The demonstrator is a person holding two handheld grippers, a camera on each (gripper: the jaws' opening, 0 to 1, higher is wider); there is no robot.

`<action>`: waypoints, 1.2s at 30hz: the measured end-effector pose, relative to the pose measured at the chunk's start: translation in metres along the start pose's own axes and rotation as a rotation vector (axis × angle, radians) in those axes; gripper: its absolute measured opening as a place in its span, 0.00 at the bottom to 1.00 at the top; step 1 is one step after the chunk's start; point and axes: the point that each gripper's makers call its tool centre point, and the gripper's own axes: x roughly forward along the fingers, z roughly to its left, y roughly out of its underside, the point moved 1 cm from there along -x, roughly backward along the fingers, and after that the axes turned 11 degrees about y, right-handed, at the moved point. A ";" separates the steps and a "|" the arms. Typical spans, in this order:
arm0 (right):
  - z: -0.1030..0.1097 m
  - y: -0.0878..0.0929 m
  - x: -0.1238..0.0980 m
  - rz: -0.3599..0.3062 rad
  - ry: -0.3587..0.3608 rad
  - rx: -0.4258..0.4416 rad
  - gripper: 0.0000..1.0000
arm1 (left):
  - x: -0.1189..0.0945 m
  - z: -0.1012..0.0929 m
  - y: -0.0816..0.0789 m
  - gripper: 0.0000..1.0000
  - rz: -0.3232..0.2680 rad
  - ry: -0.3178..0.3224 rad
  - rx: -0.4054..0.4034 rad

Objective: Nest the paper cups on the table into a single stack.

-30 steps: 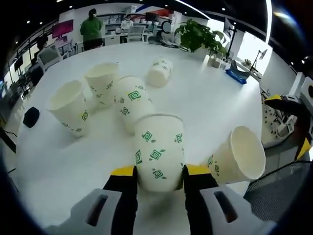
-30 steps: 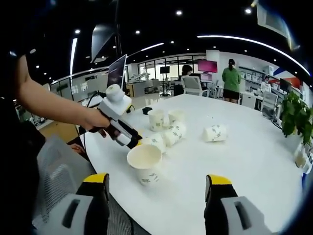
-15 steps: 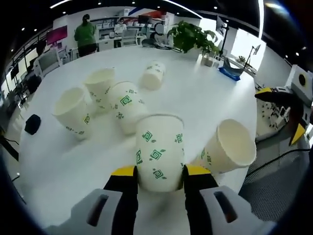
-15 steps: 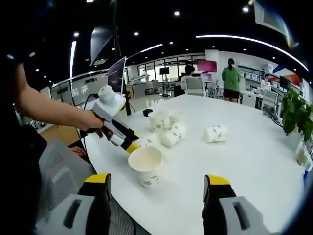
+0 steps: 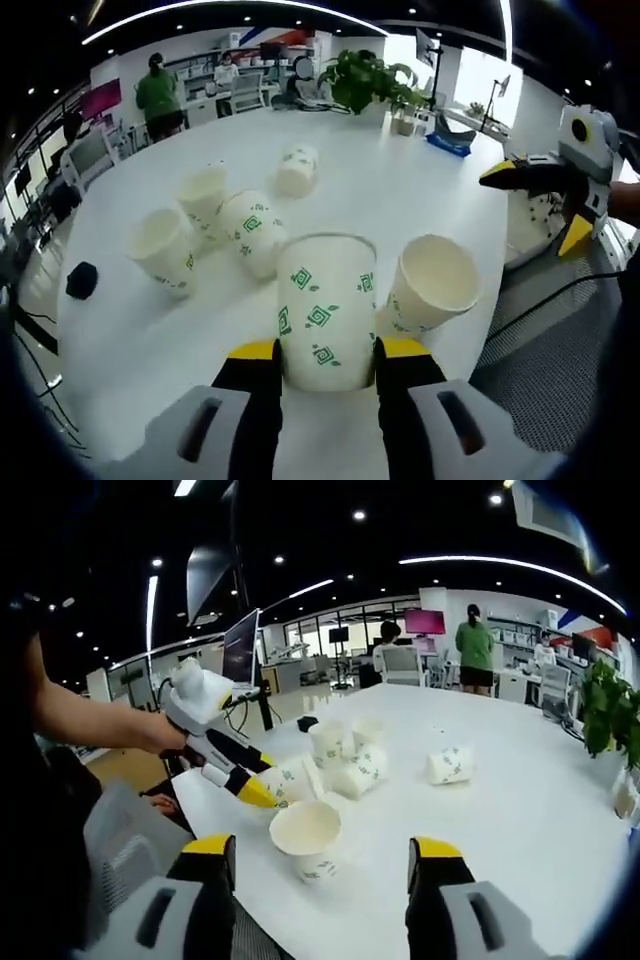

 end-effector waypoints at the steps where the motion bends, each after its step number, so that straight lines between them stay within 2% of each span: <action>1: 0.001 -0.001 0.001 -0.002 -0.005 0.000 0.66 | -0.003 -0.001 -0.002 0.35 -0.007 -0.002 0.008; 5: 0.009 -0.008 0.002 -0.012 -0.031 -0.009 0.60 | -0.014 -0.011 -0.013 0.35 -0.045 0.004 0.033; 6: 0.011 -0.011 0.003 -0.018 -0.041 -0.009 0.58 | -0.017 -0.020 -0.019 0.35 -0.057 0.010 0.049; 8: 0.013 -0.013 0.004 -0.021 -0.044 -0.016 0.55 | -0.018 -0.020 -0.017 0.35 -0.061 0.019 0.060; 17: 0.020 -0.026 0.003 -0.041 -0.078 -0.016 0.48 | -0.030 -0.054 -0.028 0.35 -0.087 0.084 0.157; 21: 0.022 -0.031 0.004 -0.048 -0.095 0.021 0.45 | -0.032 -0.067 -0.031 0.35 -0.102 0.131 0.205; 28: 0.029 -0.029 0.003 -0.024 -0.142 0.069 0.35 | -0.027 -0.089 -0.033 0.35 -0.116 0.180 0.222; 31: 0.031 -0.025 0.003 -0.011 -0.152 0.062 0.30 | -0.025 -0.096 -0.033 0.35 -0.119 0.204 0.228; 36: 0.038 -0.024 0.001 0.001 -0.193 0.081 0.24 | -0.023 -0.104 -0.034 0.35 -0.122 0.243 0.238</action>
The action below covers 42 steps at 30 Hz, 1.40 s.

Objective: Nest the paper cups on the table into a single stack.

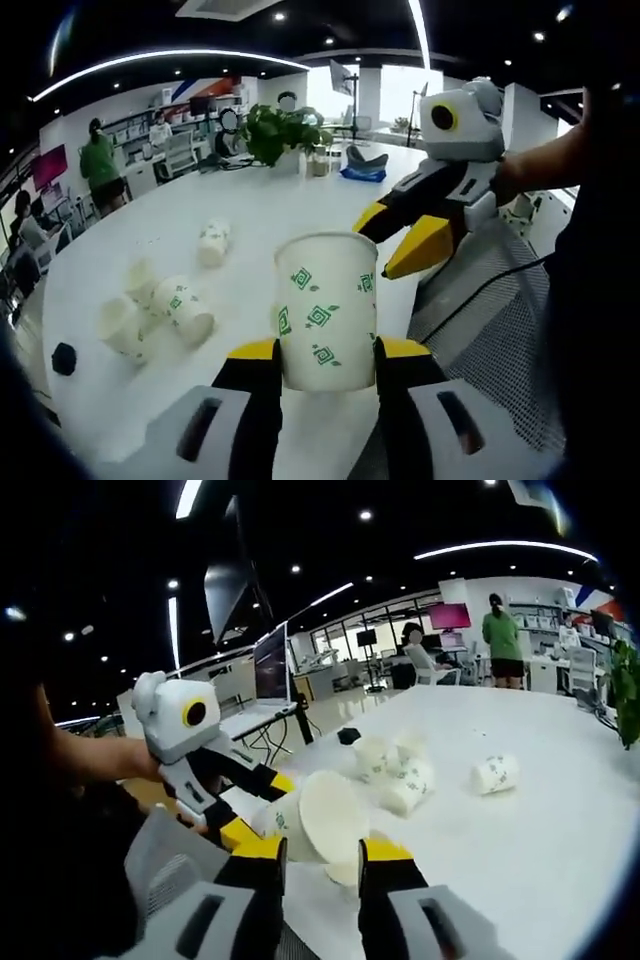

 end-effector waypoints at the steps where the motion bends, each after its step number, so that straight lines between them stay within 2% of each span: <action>1: 0.002 0.000 0.000 0.001 -0.010 0.014 0.23 | 0.000 -0.001 0.000 0.35 -0.001 0.008 0.001; 5: 0.007 -0.001 0.000 0.006 -0.052 0.065 0.19 | 0.002 -0.007 -0.002 0.35 -0.006 0.039 0.004; 14: 0.020 -0.001 -0.002 0.018 -0.127 0.103 0.13 | 0.004 -0.013 0.002 0.35 -0.006 0.081 0.017; 22: 0.021 -0.003 -0.001 0.024 -0.140 0.120 0.09 | 0.005 -0.015 0.004 0.35 -0.004 0.092 0.020; 35: 0.022 -0.011 -0.006 0.016 -0.189 0.199 0.00 | 0.008 -0.017 0.005 0.36 -0.006 0.109 0.016; 42: 0.028 -0.012 -0.007 0.016 -0.218 0.192 0.00 | 0.008 -0.018 0.005 0.36 -0.007 0.118 0.016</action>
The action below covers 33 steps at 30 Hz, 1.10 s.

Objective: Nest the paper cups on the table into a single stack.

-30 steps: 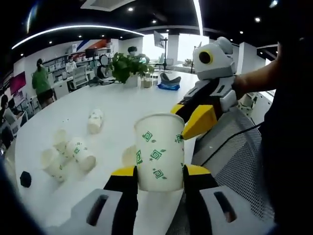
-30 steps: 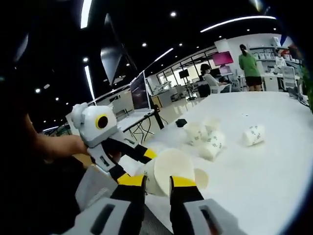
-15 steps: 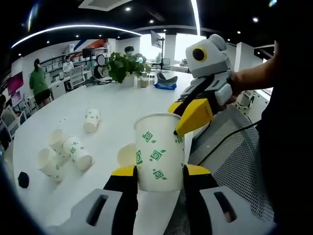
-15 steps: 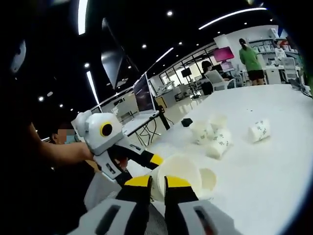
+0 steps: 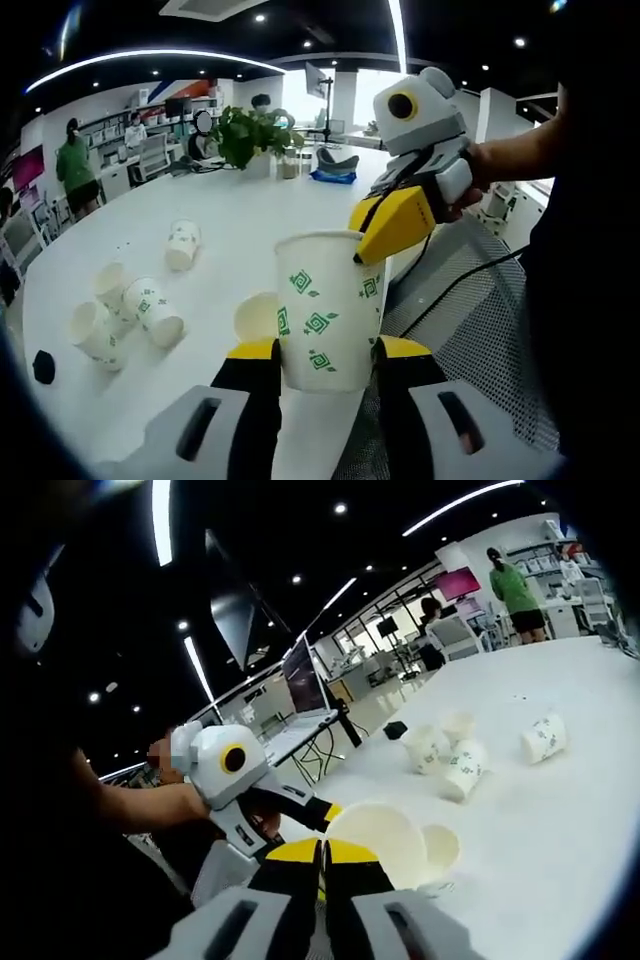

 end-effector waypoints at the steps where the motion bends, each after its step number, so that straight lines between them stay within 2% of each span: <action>1: 0.000 0.000 0.000 -0.001 0.000 0.000 0.00 | 0.000 0.000 0.000 0.36 -0.002 -0.001 -0.001; 6: 0.001 -0.001 0.000 -0.006 -0.001 -0.004 0.00 | -0.002 0.003 -0.005 0.40 -0.030 -0.016 -0.012; 19: -0.003 -0.005 -0.001 -0.009 0.030 -0.030 0.00 | -0.006 0.006 -0.003 0.51 -0.037 -0.046 -0.017; 28: -0.016 -0.014 0.001 -0.005 0.122 -0.157 0.00 | -0.009 0.009 0.002 0.60 -0.041 -0.076 -0.037; 33: -0.019 -0.015 0.003 -0.007 0.143 -0.186 0.00 | -0.010 0.010 0.003 0.64 -0.044 -0.088 -0.041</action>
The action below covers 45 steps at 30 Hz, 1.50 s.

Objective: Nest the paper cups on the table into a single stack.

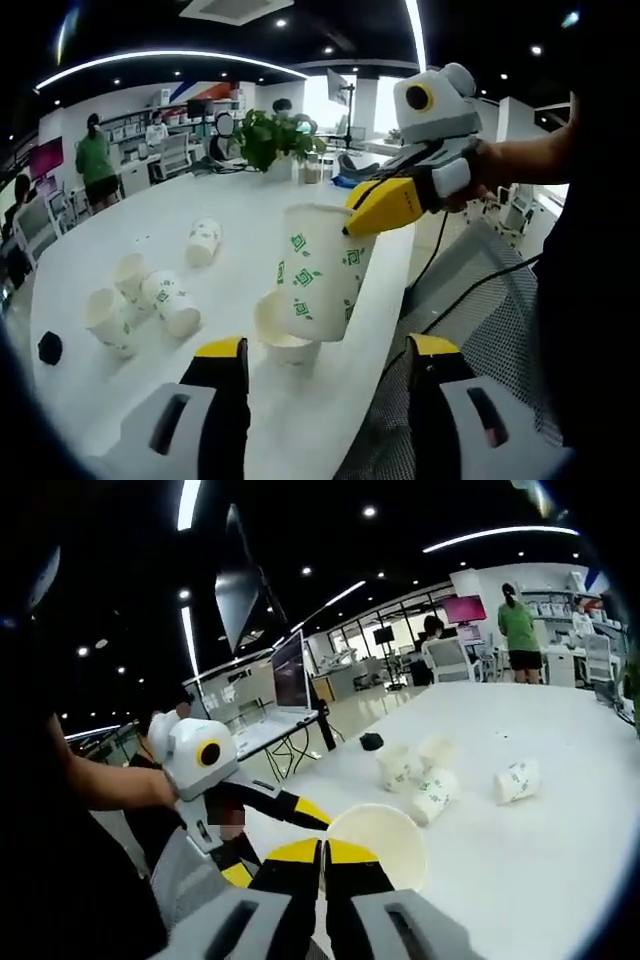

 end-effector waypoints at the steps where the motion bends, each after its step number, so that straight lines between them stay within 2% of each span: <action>1: -0.002 0.001 0.001 0.002 0.014 -0.018 0.00 | 0.000 0.000 0.000 0.64 -0.002 -0.002 -0.002; 7: -0.009 0.004 0.007 0.017 0.068 -0.116 0.00 | -0.002 0.003 0.000 0.69 -0.016 -0.024 -0.019; 12: -0.010 0.006 0.013 0.037 0.078 -0.167 0.00 | -0.003 0.004 0.000 0.74 -0.022 -0.039 -0.021; 21: -0.012 0.018 0.025 0.107 0.089 -0.258 0.00 | -0.005 0.006 0.002 0.74 -0.020 -0.050 -0.029; 34: -0.010 0.028 0.038 0.147 0.084 -0.276 0.00 | -0.005 0.006 0.005 0.73 -0.011 -0.052 -0.033; 45: -0.012 0.037 0.051 0.180 0.063 -0.242 0.00 | -0.006 0.007 0.008 0.73 -0.009 -0.057 -0.038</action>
